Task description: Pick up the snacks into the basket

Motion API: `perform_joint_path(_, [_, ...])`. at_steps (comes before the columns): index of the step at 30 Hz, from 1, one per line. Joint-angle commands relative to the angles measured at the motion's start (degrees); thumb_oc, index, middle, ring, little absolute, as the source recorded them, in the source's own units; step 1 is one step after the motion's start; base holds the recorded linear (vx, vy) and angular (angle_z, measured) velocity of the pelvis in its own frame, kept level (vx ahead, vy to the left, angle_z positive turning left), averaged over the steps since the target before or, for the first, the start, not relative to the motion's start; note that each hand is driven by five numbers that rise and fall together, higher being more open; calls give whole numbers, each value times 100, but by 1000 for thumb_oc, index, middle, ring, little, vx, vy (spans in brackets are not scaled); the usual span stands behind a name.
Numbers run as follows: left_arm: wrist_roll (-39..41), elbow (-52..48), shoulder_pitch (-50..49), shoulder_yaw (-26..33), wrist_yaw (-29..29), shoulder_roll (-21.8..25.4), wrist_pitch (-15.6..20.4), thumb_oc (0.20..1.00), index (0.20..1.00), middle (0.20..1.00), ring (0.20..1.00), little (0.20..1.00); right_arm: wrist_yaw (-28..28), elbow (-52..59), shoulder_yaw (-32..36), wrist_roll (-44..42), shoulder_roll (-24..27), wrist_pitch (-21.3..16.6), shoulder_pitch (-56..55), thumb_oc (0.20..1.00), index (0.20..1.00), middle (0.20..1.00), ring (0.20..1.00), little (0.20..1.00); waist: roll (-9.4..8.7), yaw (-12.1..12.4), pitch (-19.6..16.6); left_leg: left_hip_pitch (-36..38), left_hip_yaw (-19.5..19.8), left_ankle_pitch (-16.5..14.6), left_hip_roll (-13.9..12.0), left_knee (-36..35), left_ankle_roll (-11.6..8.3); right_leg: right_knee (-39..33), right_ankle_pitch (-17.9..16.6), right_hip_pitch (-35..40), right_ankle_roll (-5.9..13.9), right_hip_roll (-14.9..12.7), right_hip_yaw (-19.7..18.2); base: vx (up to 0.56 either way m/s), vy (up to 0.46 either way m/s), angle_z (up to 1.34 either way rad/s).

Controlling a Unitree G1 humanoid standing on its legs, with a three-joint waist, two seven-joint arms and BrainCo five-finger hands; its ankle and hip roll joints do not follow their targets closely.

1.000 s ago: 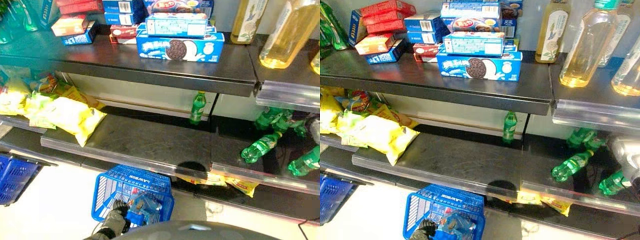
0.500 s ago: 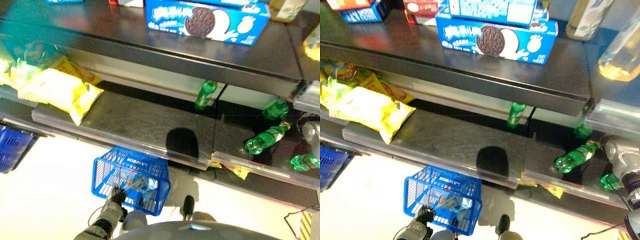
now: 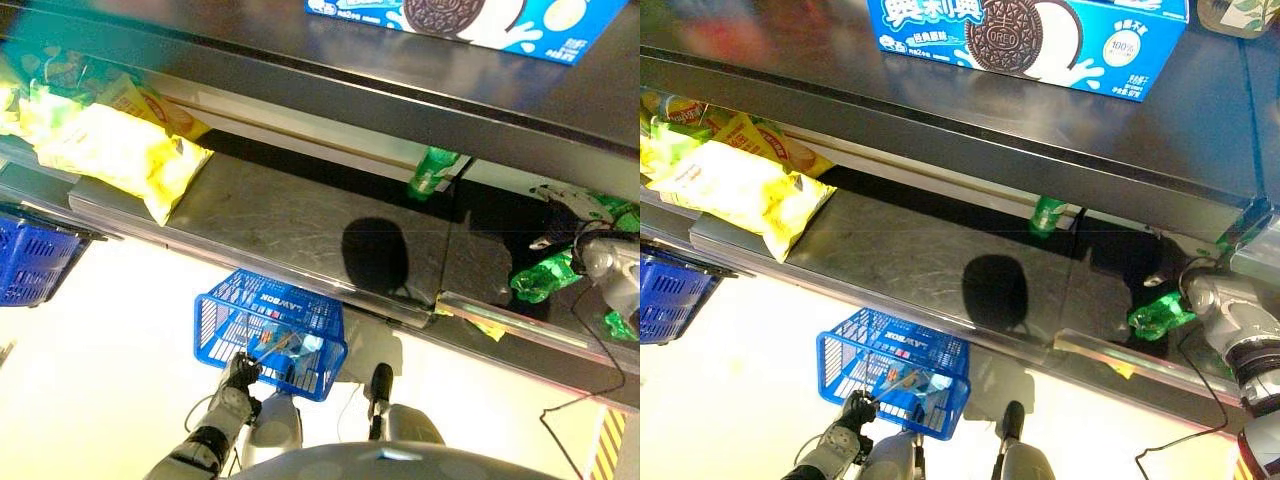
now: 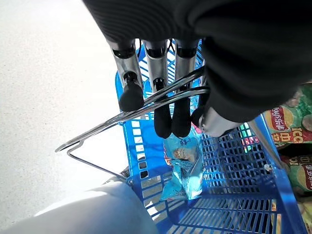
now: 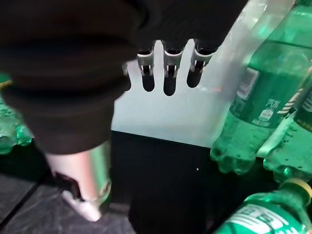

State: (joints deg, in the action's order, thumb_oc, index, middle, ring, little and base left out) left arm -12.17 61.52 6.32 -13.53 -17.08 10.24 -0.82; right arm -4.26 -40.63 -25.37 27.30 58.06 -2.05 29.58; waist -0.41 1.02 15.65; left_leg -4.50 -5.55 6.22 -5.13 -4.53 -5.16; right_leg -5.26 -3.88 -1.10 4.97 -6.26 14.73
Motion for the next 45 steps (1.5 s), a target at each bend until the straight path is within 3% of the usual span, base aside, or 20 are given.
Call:
perform_joint_path(1, [102,67,5,-392,-11,108,-1,200,200,200,200,200,-24,162,-255,-233,108,-56,424,1000,1000,1000,1000,1000,-240,147,-9,211,-125,-186,-19,-47,-81,211,22,-146,400,-221,-116,0,0,0])
perform_joint_path(6, [142,-122,-71,-336,75,146,18,200,200,200,200,200,67,599,-45,-232,319,-89,219,1000,1000,1000,1000,1000,-187,114,-4,242,-117,-201,-6,-47,-79,185,28,-100,410,-230,-104,0,0,0])
perform_joint_path(11, [154,-390,-224,-259,173,205,33,200,200,200,200,200,175,1648,739,-670,881,-215,-334,1000,1000,1000,1000,1000,-166,25,-32,284,-134,-234,2,-47,-70,168,28,-64,429,-243,-114,0,0,0])
perform_joint_path(17, [142,-379,-289,-202,347,264,52,200,200,200,200,200,478,2664,1521,-1139,1590,-402,-989,1000,1000,1000,1000,1000,-250,-107,-71,300,-205,-264,-10,-47,-71,146,-22,-111,451,-237,-167,0,0,0])
perform_joint_path(22, [139,-234,-227,-200,386,251,38,200,200,200,200,200,570,2788,1719,-1066,1837,-430,-1249,1000,1000,1000,1000,1000,-294,-144,-87,311,-251,-271,-38,-47,-86,150,-17,-131,448,-224,-205,0,-1,-1])
perform_joint_path(37, [171,131,2,-136,341,213,29,200,200,200,200,200,670,2730,1730,-1054,1929,-462,-1380,1000,1000,1000,1000,1000,-362,-225,-43,338,-309,-287,-66,-47,-107,158,-16,-155,439,-189,-258,-3,-3,-2])
perform_joint_path(45, [166,295,177,-238,279,213,24,200,200,200,200,200,693,2142,666,-522,1803,-428,-682,1000,1000,1000,1000,1000,-411,-149,63,267,-298,-249,-73,-47,-118,169,-38,-222,438,-194,-254,0,0,0])
